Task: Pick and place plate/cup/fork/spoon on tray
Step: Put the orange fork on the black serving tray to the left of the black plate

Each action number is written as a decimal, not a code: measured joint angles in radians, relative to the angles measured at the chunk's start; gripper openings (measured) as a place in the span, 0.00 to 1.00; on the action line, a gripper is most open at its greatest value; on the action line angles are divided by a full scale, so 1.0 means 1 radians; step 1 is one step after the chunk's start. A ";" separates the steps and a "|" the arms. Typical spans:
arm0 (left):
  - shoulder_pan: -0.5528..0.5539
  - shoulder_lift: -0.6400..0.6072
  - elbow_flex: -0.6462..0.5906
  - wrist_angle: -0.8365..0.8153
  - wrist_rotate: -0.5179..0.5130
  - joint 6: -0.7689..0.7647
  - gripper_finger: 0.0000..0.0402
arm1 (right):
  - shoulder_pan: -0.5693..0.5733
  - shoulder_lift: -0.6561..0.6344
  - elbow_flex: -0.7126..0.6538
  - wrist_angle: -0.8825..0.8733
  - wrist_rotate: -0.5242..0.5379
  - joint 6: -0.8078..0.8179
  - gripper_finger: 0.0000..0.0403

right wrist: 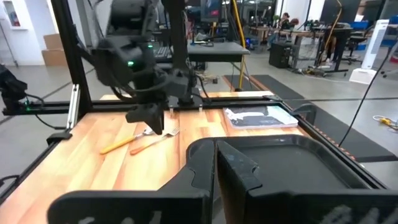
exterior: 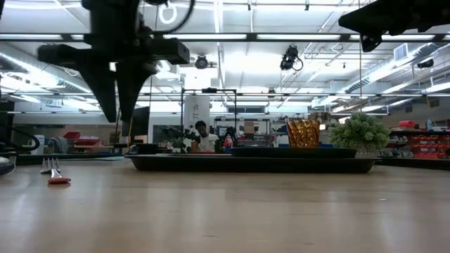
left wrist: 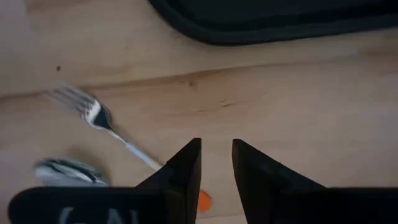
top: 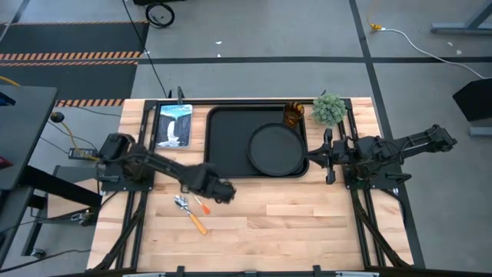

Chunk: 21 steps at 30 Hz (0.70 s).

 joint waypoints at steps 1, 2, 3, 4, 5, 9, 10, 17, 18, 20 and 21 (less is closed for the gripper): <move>-0.020 0.000 -0.009 -0.001 -0.018 -0.053 0.24 | 0.000 0.000 0.000 -0.002 -0.001 0.000 0.06; -0.040 0.000 -0.021 -0.004 -0.033 -0.115 0.23 | 0.001 0.000 0.000 -0.008 -0.001 0.000 0.06; -0.060 0.000 -0.036 -0.006 -0.038 -0.173 0.22 | 0.003 0.001 0.000 -0.017 -0.001 0.000 0.06; -0.079 0.000 -0.054 -0.007 -0.037 -0.231 0.21 | 0.006 0.001 0.000 -0.025 0.000 -0.001 0.06; -0.096 0.000 -0.074 -0.006 -0.032 -0.289 0.20 | 0.009 0.001 0.000 -0.030 0.000 -0.001 0.06; -0.148 0.001 -0.118 -0.002 -0.004 -0.458 0.17 | 0.024 0.000 0.000 -0.031 -0.001 -0.004 0.06; -0.156 0.001 -0.121 -0.002 -0.009 -0.476 0.17 | 0.027 -0.001 0.000 -0.031 -0.001 -0.008 0.06; -0.133 0.007 -0.131 0.038 -0.013 -0.494 0.30 | 0.044 -0.002 0.000 -0.030 -0.005 -0.006 0.06; -0.127 0.009 -0.133 0.016 -0.013 -0.494 0.33 | 0.047 -0.002 0.000 -0.030 -0.012 -0.002 0.06; -0.119 0.009 -0.133 -0.017 -0.010 -0.491 0.40 | 0.054 -0.002 0.000 -0.030 -0.032 0.010 0.06; -0.113 0.009 -0.133 -0.026 -0.009 -0.491 0.43 | 0.058 -0.002 0.000 -0.030 -0.043 0.014 0.06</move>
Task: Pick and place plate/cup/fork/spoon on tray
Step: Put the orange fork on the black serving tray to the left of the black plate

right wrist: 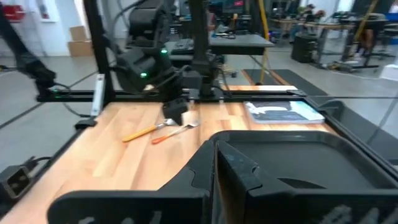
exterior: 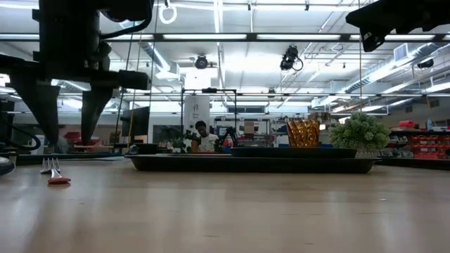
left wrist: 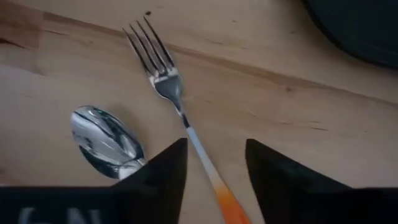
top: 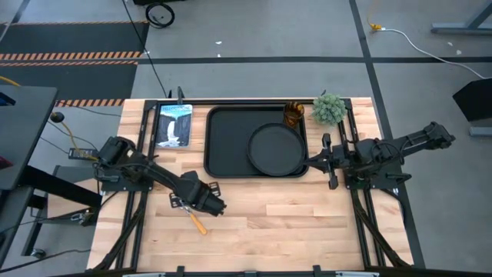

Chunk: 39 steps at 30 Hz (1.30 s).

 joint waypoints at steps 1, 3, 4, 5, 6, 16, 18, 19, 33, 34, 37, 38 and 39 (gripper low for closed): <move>0.003 0.000 -0.002 -0.003 0.002 0.000 0.46 | 0.004 0.000 0.000 0.000 -0.006 0.002 0.06; 0.004 0.000 -0.014 0.013 0.016 -0.001 0.51 | 0.012 0.000 0.000 0.000 -0.011 0.002 0.06; 0.004 0.000 -0.026 0.022 0.034 -0.002 0.52 | 0.016 0.000 0.000 0.000 -0.011 0.002 0.06; 0.004 0.000 -0.040 0.042 0.052 -0.004 0.53 | 0.020 0.000 0.000 0.000 -0.012 0.002 0.06; 0.004 -0.001 -0.061 0.084 0.065 -0.007 0.54 | 0.024 0.000 0.000 0.000 -0.012 0.002 0.06; 0.022 -0.003 -0.157 0.233 0.094 -0.008 0.48 | 0.053 0.000 0.000 0.002 -0.012 0.002 0.06; 0.024 -0.004 -0.161 0.241 0.093 -0.006 0.45 | 0.053 0.000 0.000 0.002 -0.012 0.002 0.06; 0.024 -0.004 -0.161 0.242 0.092 -0.004 0.44 | 0.053 0.000 0.000 0.003 -0.012 0.002 0.06; 0.024 -0.003 -0.163 0.277 0.094 0.117 0.29 | 0.053 0.000 0.000 0.003 -0.012 0.002 0.06; 0.024 -0.003 -0.163 0.278 0.097 0.123 0.28 | 0.053 0.000 0.000 0.003 -0.012 0.002 0.06; 0.024 -0.003 -0.163 0.281 0.104 0.146 0.25 | 0.053 0.000 0.000 0.003 -0.012 0.002 0.06; 0.024 -0.003 -0.163 0.281 0.105 0.152 0.24 | 0.053 0.000 0.000 0.003 -0.012 0.002 0.06; 0.024 -0.003 -0.163 0.282 0.109 0.160 0.23 | 0.053 0.000 0.000 0.003 -0.012 0.002 0.06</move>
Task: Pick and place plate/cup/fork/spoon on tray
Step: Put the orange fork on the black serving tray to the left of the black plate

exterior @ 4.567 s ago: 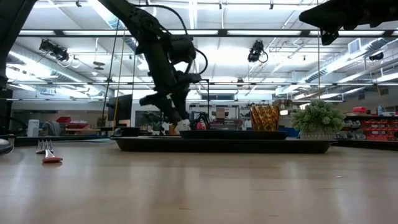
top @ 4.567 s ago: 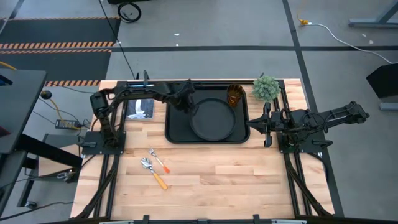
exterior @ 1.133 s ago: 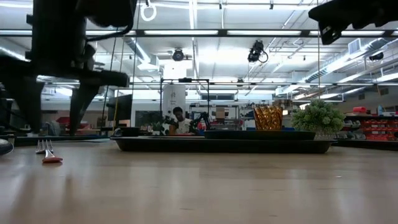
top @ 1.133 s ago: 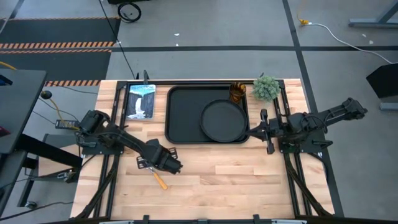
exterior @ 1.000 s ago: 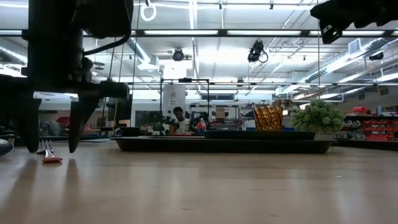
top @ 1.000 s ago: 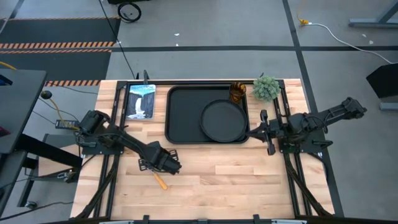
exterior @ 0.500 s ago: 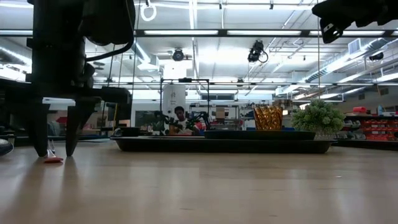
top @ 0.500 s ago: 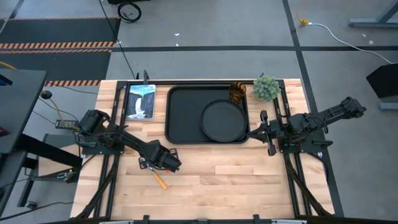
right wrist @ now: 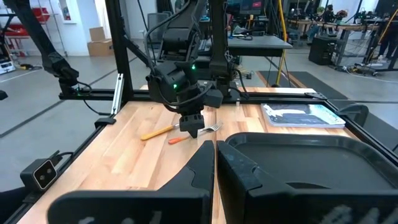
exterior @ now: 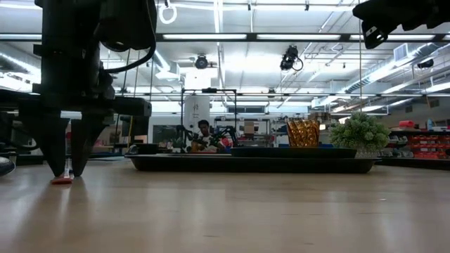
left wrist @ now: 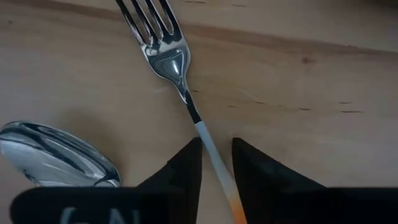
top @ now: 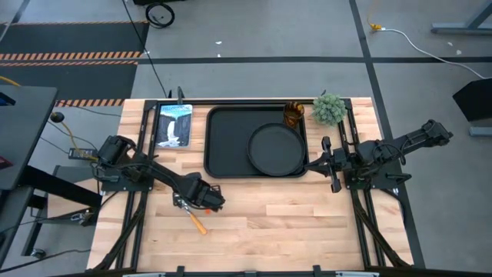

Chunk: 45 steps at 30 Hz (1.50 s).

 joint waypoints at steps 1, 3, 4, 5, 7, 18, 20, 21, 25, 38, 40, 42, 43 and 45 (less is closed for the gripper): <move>0.000 0.000 0.000 0.001 0.003 0.014 0.22 | 0.000 0.000 0.000 0.000 0.000 0.000 0.06; 0.000 0.000 0.000 0.003 0.005 0.027 0.20 | 0.000 0.000 0.000 0.000 0.000 0.000 0.06; 0.000 0.000 0.000 0.003 0.006 0.038 0.18 | 0.000 0.000 0.000 0.000 0.000 0.000 0.06; 0.000 0.000 0.000 0.004 0.008 0.047 0.17 | 0.000 0.000 0.000 0.000 0.000 0.000 0.06; 0.000 -0.001 0.000 0.006 0.011 0.072 0.15 | 0.000 0.000 0.000 0.000 0.000 0.000 0.06; -0.003 -0.035 -0.003 0.016 0.064 0.113 0.06 | 0.000 0.000 0.000 0.001 0.000 0.000 0.06; -0.002 -0.035 -0.003 0.017 0.055 0.113 0.06 | 0.000 0.000 0.000 0.001 0.000 0.000 0.06; -0.001 -0.035 -0.003 0.016 0.050 0.110 0.06 | 0.000 0.000 0.000 0.001 0.000 0.001 0.06; -0.003 -0.035 -0.003 0.014 0.048 0.099 0.07 | 0.000 0.000 0.000 0.001 0.000 0.001 0.06; 0.019 -0.100 -0.001 -0.031 0.046 0.077 0.07 | 0.000 0.000 0.000 0.001 0.000 0.000 0.06; 0.030 -0.137 -0.001 -0.048 0.033 0.071 0.07 | 0.000 0.000 0.000 0.001 0.000 0.000 0.06; 0.046 -0.168 -0.001 -0.066 0.023 0.068 0.07 | 0.000 0.000 0.000 0.004 0.000 0.000 0.06; 0.058 -0.185 -0.001 -0.075 0.016 0.069 0.07 | 0.000 0.000 0.000 0.005 0.000 0.000 0.06; 0.086 -0.213 -0.001 -0.072 -0.002 0.087 0.07 | 0.000 0.000 0.000 0.005 0.000 0.000 0.06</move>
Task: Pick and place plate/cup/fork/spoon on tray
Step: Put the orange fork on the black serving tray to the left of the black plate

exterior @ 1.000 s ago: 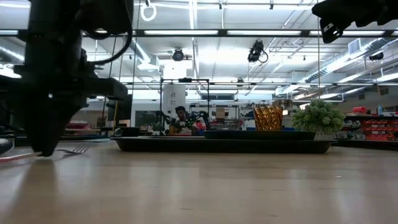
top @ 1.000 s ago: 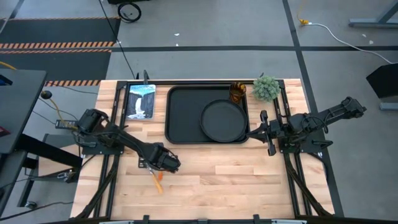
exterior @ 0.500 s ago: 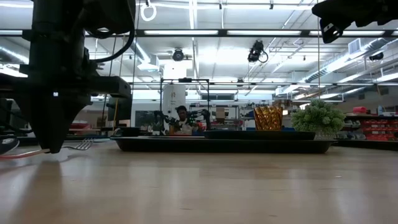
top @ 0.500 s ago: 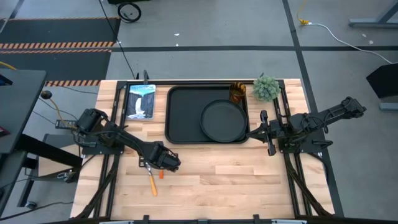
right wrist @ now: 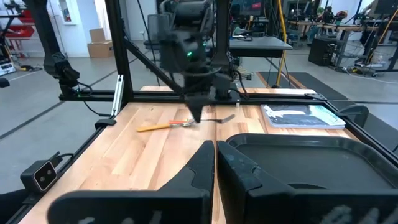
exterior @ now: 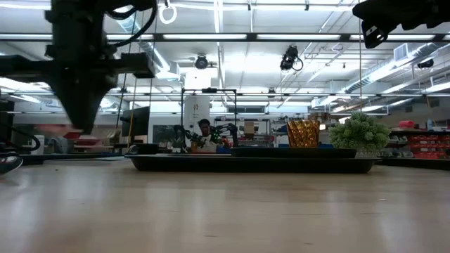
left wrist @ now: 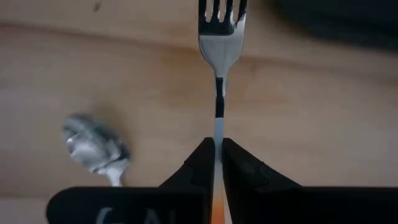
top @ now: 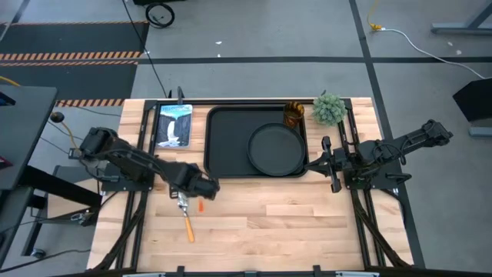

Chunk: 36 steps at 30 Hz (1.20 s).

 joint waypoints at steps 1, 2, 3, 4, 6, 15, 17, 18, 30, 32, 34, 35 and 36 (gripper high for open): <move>0.016 -0.013 0.000 -0.002 -0.008 0.012 0.07 | 0.000 0.000 0.000 0.000 0.000 0.000 0.06; 0.034 -0.024 0.000 -0.004 -0.014 0.031 0.07 | 0.000 0.000 0.000 0.000 0.000 0.000 0.06; 0.054 -0.033 0.000 -0.002 -0.019 0.047 0.07 | 0.000 0.000 0.000 0.000 0.000 0.000 0.06; 0.076 -0.040 0.000 -0.002 -0.024 0.069 0.07 | 0.000 0.000 0.000 0.000 0.000 0.000 0.06; 0.124 -0.049 0.000 0.003 -0.031 0.127 0.07 | 0.000 0.000 0.000 0.000 0.000 0.000 0.06; 0.362 -0.047 0.000 0.162 -0.037 0.431 0.07 | 0.000 0.000 0.000 0.008 0.000 -0.006 0.06; 0.409 -0.047 0.000 0.205 -0.037 0.489 0.07 | 0.000 0.000 0.000 0.008 0.000 -0.008 0.06; 0.430 -0.045 0.000 0.228 -0.037 0.515 0.07 | 0.000 0.000 0.000 0.008 0.000 -0.011 0.06; 0.580 0.122 0.055 0.405 0.038 0.717 0.07 | 0.000 0.000 0.000 0.001 0.009 -0.020 0.06; 0.596 0.158 0.094 0.414 0.041 0.750 0.07 | 0.000 0.000 0.000 0.000 0.009 -0.023 0.06; 0.611 0.198 0.144 0.401 0.040 0.783 0.07 | 0.000 0.000 0.000 0.000 0.009 -0.024 0.06; 0.620 0.219 0.172 0.400 0.041 0.798 0.07 | 0.000 0.000 0.000 0.000 0.009 -0.024 0.06; 0.626 0.239 0.199 0.376 0.040 0.813 0.07 | 0.000 0.000 0.000 0.001 0.009 -0.024 0.06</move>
